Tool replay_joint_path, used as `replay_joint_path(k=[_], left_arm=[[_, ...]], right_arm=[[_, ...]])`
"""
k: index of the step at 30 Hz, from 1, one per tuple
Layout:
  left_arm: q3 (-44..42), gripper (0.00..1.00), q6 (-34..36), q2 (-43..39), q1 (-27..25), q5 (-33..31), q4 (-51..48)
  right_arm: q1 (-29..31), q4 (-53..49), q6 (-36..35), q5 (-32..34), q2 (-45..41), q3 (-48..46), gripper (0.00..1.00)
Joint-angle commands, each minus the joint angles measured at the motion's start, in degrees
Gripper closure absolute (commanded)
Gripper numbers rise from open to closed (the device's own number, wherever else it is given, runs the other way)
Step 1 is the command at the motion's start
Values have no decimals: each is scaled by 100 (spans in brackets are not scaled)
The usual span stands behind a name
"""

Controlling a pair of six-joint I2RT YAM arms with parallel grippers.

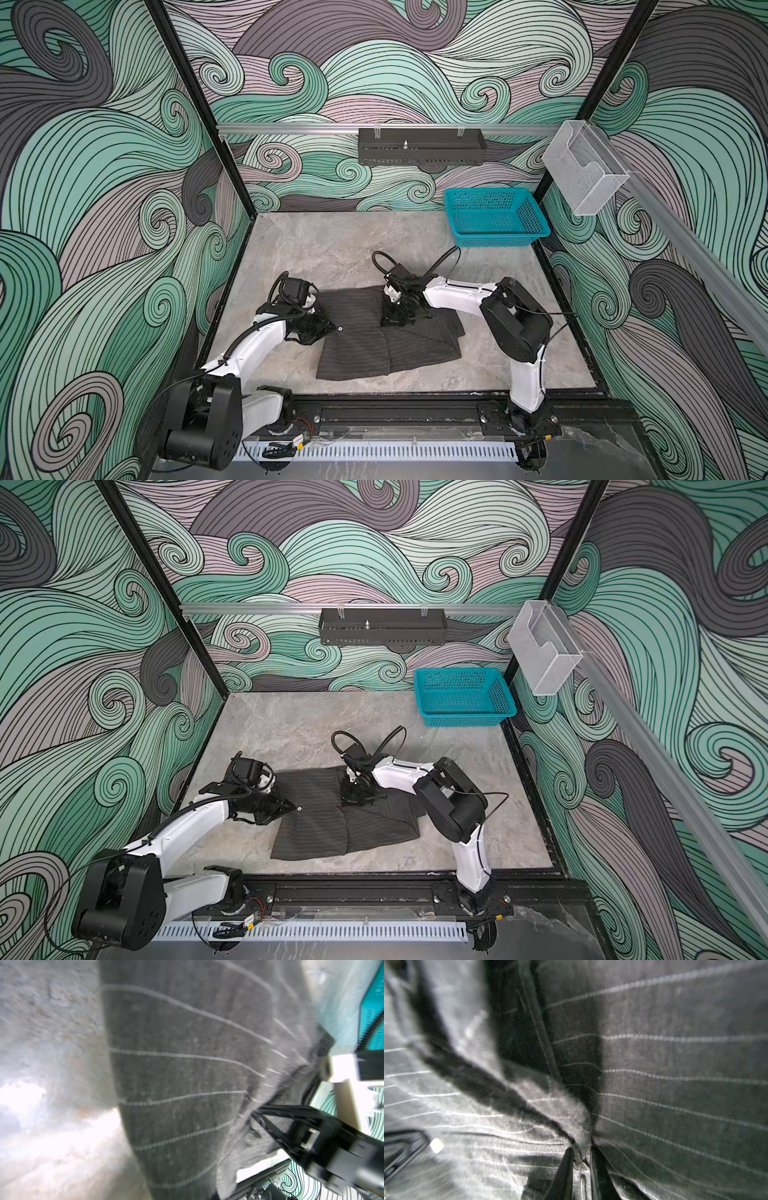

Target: Fold and stack the long sleeve shirts

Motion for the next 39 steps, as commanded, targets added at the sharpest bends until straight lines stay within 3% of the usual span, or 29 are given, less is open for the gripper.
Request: replay_joint_path(k=[1, 4, 12, 19, 23, 30, 34, 39], left_arm=[[383, 100, -246, -291, -266, 76, -661], [574, 100, -673, -415, -720, 50, -518], [726, 100, -1683, 192, -1701, -129, 977], [361, 100, -2272, 1421, -1887, -56, 2864], [550, 100, -1948, 1956, -1848, -190, 2682], [844, 100, -1116, 2801, -1755, 162, 2199], [929, 100, -902, 3085, -1755, 344, 2147], [1070, 100, -652, 3148, -1755, 355, 1874]], right_arm=[[156, 454, 590, 280, -49, -273, 87], [257, 819, 846, 366, 10, -370, 93], [430, 1164, 1023, 479, 93, -483, 93], [413, 1522, 1122, 594, -223, -869, 93], [356, 1745, 1060, 890, -796, -1233, 88], [-80, 724, 270, 1119, -1870, -1216, 62], [-791, -52, -383, 1159, -2357, -1309, 58], [-2027, -316, -1241, 849, -2622, -1795, 61]])
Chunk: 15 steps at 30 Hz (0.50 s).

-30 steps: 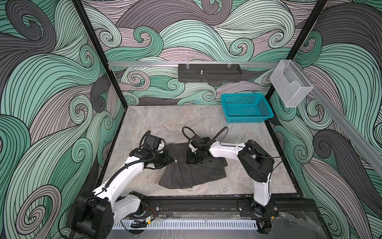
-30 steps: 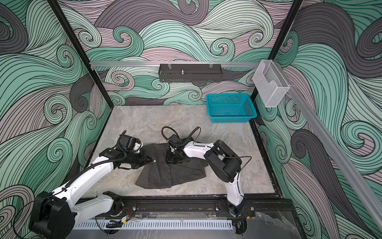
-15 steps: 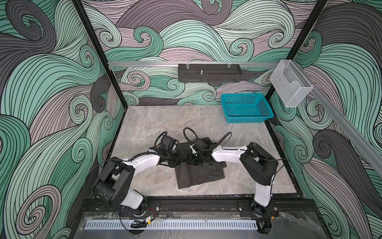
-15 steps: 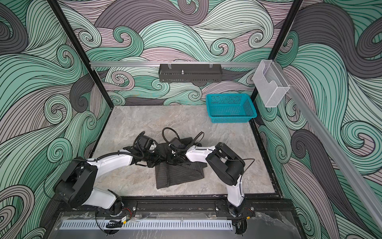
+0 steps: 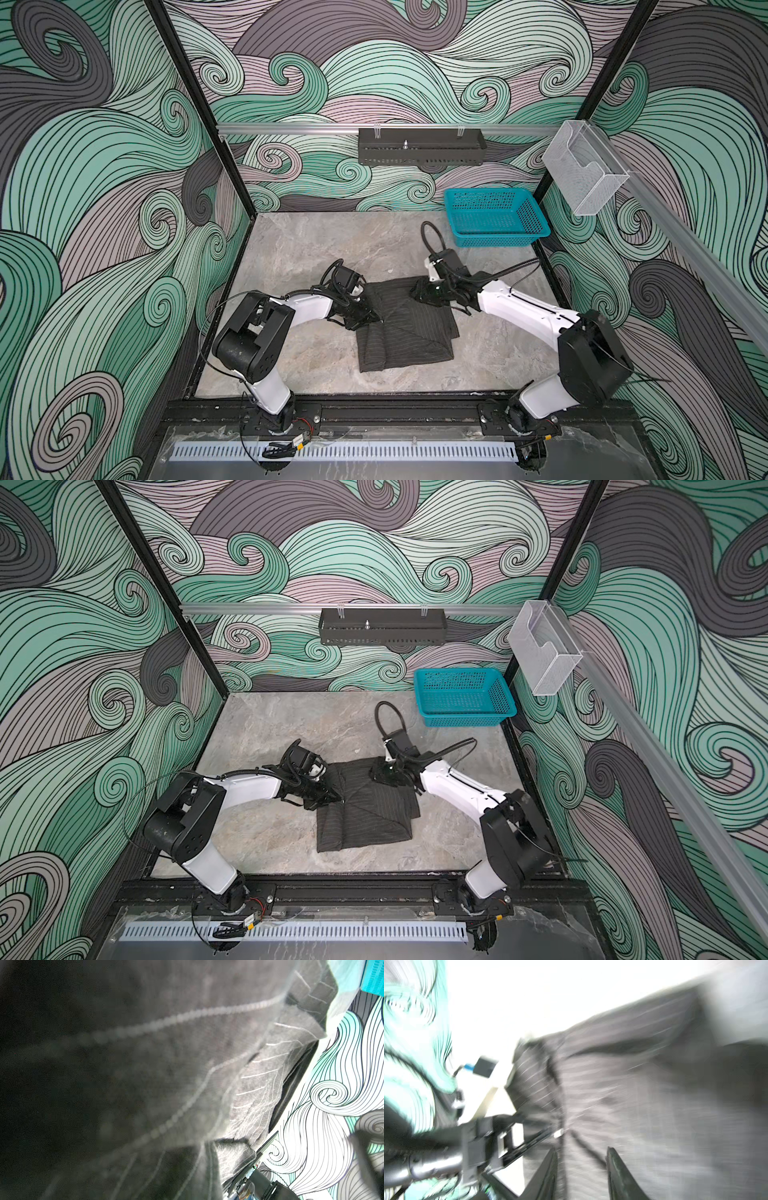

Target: Fold and stack the long sleeve shirts

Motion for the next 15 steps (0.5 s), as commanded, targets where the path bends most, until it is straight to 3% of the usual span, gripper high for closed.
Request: replay_joint_path(k=[1, 6, 15], left_arm=[[72, 100, 378, 226, 26, -144, -553], [166, 100, 625, 303, 33, -235, -840], [254, 100, 869, 253, 62, -97, -934]], right_arm=[[-654, -629, -880, -76, -69, -438, 62], [-1287, -637, -1194, -320, 15, -757, 65], [-1349, -393, -1270, -653, 624, -1092, 77]])
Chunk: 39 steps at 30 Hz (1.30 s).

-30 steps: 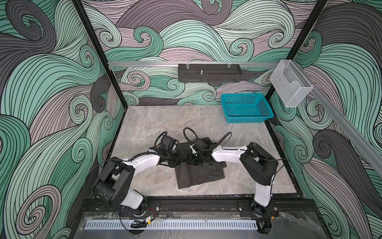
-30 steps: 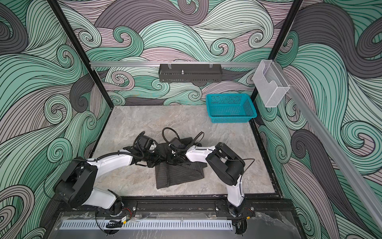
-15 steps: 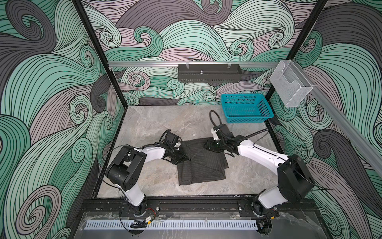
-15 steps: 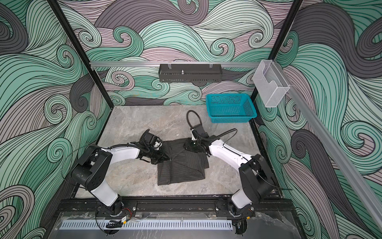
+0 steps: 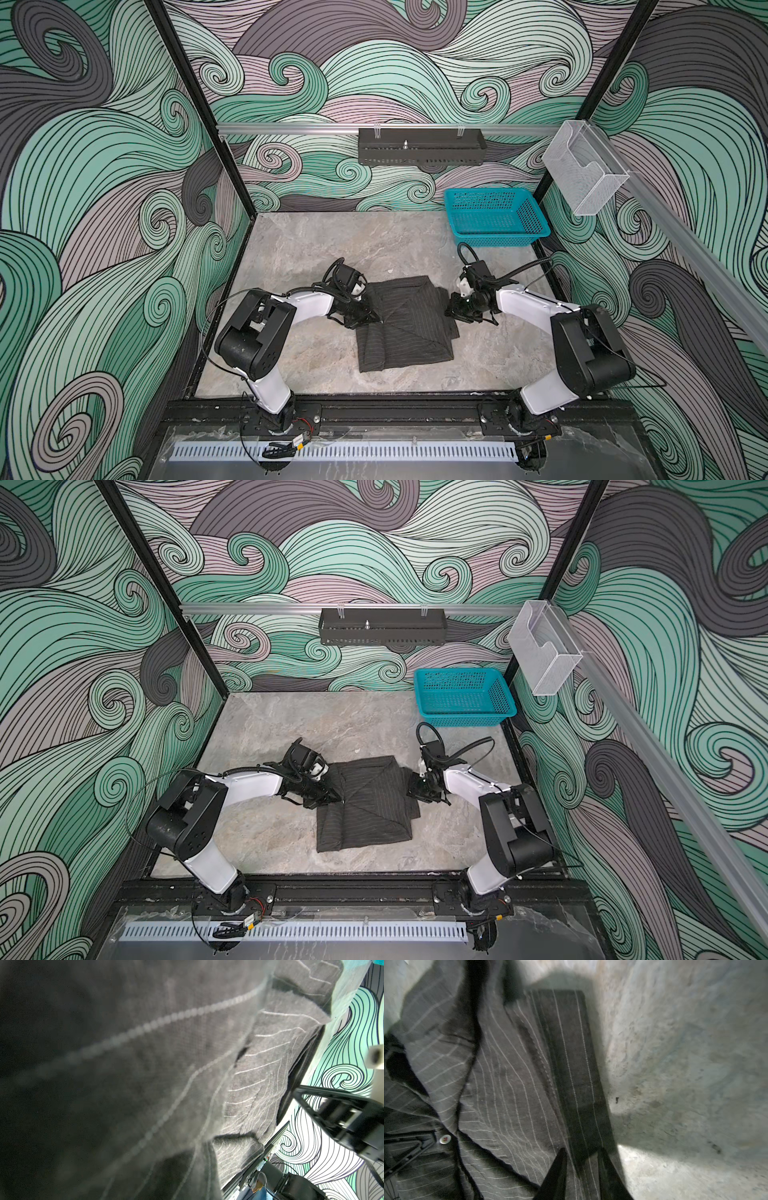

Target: Fold and stack the long sleeve shirts

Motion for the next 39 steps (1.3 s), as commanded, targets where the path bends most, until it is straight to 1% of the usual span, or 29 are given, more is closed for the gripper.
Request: replay_joint_path(k=[1, 3, 5, 9, 13, 16, 23, 26, 31, 36, 39], left_arm=[[89, 100, 271, 58, -1, -173, -660], [170, 100, 304, -188, -47, -206, -845], [304, 100, 330, -477, -135, -317, -1097], [824, 99, 385, -940, -452, -723, -1764], [1359, 98, 255, -953, -812, -1137, -2243], [1707, 97, 116, -707, -1091, -1391, -2374], [2661, 97, -194, 194, -1811, -1567, -2276], [3100, 97, -259, 600, -2044, -1590, -2230], [3404, 98, -468, 1119, -2188, -1488, -1734], [3728, 98, -453, 1618, -2250, -1402, -1593], [3751, 99, -418, 1824, -2237, -1396, -1522]], right_arm=[[-23, 94, -173, -233, 315, -100, 79], [-32, 227, -158, -371, 393, -158, 84], [-32, 294, -142, -467, 403, -195, 86], [-33, 282, -182, -542, 353, -214, 89], [-29, 199, -195, -552, 256, -249, 89], [-32, 191, -193, -583, 160, -299, 89], [-32, 114, -204, -641, 120, -335, 89], [-32, 93, -186, -693, 105, -323, 89], [-23, 39, -158, -791, 17, -314, 89], [-32, -34, -176, -869, -104, -307, 87], [-40, -53, -169, -938, -125, -295, 81]])
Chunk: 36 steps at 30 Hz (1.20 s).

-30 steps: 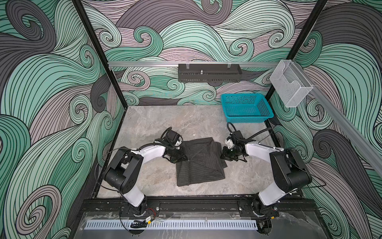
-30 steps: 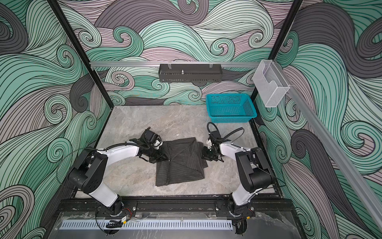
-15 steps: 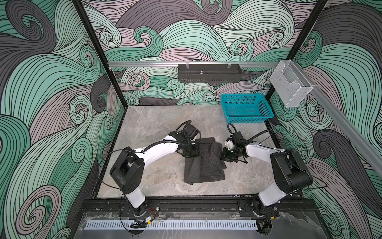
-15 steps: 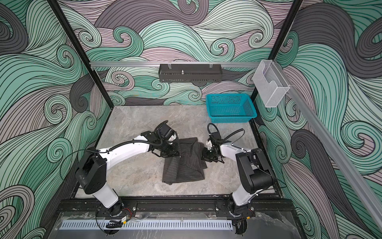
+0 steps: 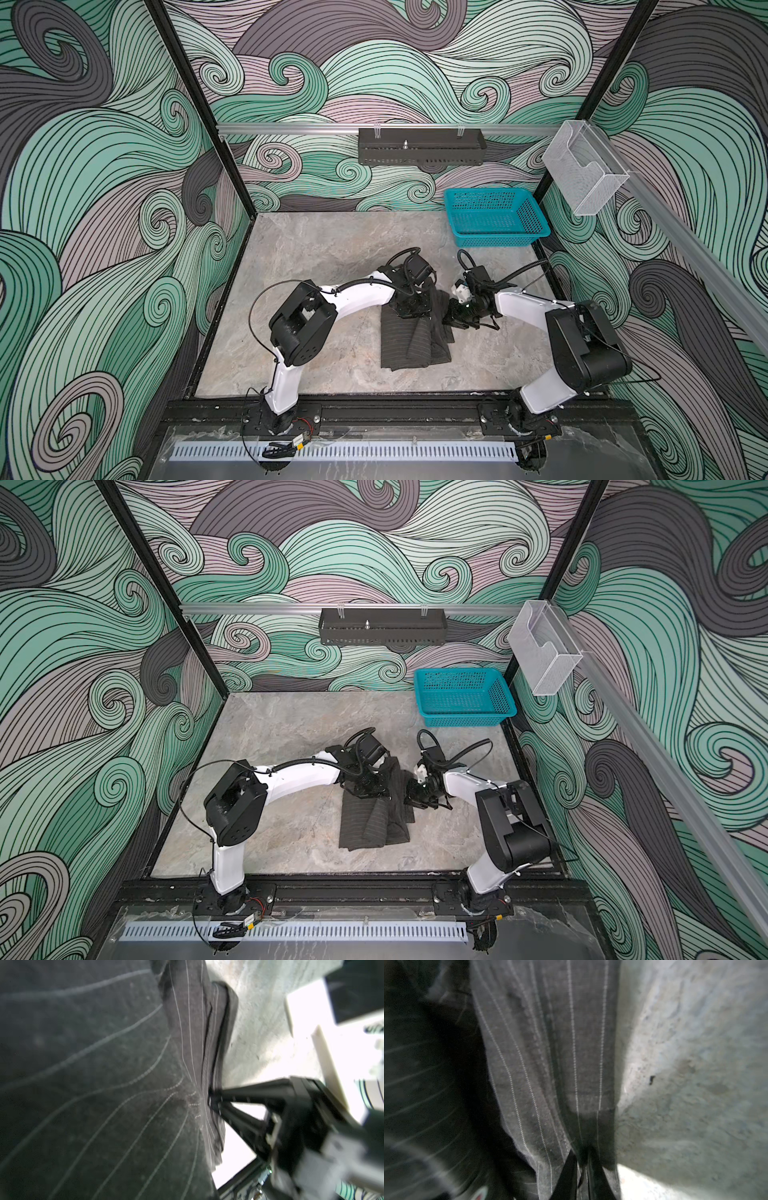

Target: Fold and stack the long sleeve shirts

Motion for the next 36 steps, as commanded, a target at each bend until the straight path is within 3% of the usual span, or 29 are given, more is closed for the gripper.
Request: replay_joint_path(k=[1, 9, 17, 27, 31, 36], left_arm=[[200, 99, 5, 183, -10, 32, 137], [150, 100, 179, 111, 21, 12, 54], [764, 100, 405, 247, -72, 43, -253], [1100, 100, 515, 783, -113, 100, -420], [1207, 87, 582, 883, -90, -70, -574], [1224, 57, 729, 701, -64, 118, -537]], right_arm=[[-10, -183, -25, -131, -167, -52, 77], [-310, -199, -28, 33, -344, -194, 68], [-320, 113, -117, -228, 336, -217, 85], [-320, -22, -170, -118, 170, -259, 86], [-329, -266, -171, 168, -233, -202, 84], [-366, -710, -162, 583, -921, -43, 71]])
